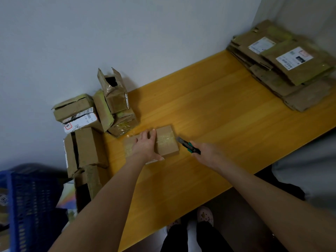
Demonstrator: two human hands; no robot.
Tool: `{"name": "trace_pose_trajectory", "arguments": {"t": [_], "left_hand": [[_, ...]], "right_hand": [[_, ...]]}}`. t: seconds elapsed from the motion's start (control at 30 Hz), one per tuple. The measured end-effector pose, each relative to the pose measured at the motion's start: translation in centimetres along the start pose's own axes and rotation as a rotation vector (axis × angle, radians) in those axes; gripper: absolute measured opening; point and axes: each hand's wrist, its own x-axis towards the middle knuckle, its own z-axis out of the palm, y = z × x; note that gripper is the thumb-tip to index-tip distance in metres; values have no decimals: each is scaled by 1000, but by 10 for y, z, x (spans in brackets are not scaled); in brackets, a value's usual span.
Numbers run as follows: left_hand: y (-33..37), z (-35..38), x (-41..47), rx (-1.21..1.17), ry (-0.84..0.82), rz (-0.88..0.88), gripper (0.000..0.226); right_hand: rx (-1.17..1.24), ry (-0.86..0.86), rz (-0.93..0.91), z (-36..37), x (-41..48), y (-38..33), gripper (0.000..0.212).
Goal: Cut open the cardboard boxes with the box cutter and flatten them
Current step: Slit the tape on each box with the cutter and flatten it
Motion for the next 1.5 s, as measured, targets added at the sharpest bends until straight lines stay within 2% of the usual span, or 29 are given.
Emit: {"name": "trace_pose_trajectory", "arguments": {"t": [0.23,0.33,0.43,0.57,0.63,0.7,0.77,0.93,1.13,1.27,1.33,1.43,1.5], "left_hand": [[0,-1,-3,3,11,4,124],[-1,-1,-6,1,32,-18,126],[1,0,-13,-9,50,-127,127],[-1,7,-24,-172,107,-264,100],[-7,9,-27,-236,45,-336,87],[-15,16,-27,-366,-70,-390,76],[-22,23,-29,-572,-106,-429,70],[-26,31,-34,-1038,-27,-467,66],[-28,30,-40,-1388,-19,-458,70],[-32,27,-39,-1358,-13,-421,71],[-34,19,-35,-1249,-39,-331,67],[-36,-3,-21,-780,-59,-159,64],[-29,-13,-18,-538,-16,-143,73]], "right_hand": [[63,-38,17,1,-5,8,48],[245,75,132,-7,-4,6,43],[509,151,219,-7,-2,-11,41],[760,48,288,10,5,-52,34],[823,28,328,25,9,-71,34],[861,37,330,39,12,-86,35],[822,65,300,44,17,-96,36],[705,109,255,40,32,-105,40],[600,118,204,31,45,-106,39],[591,114,205,29,43,-105,39],[567,200,236,29,39,-101,39],[523,357,185,22,38,-95,37],[537,370,110,15,40,-95,34]]}}
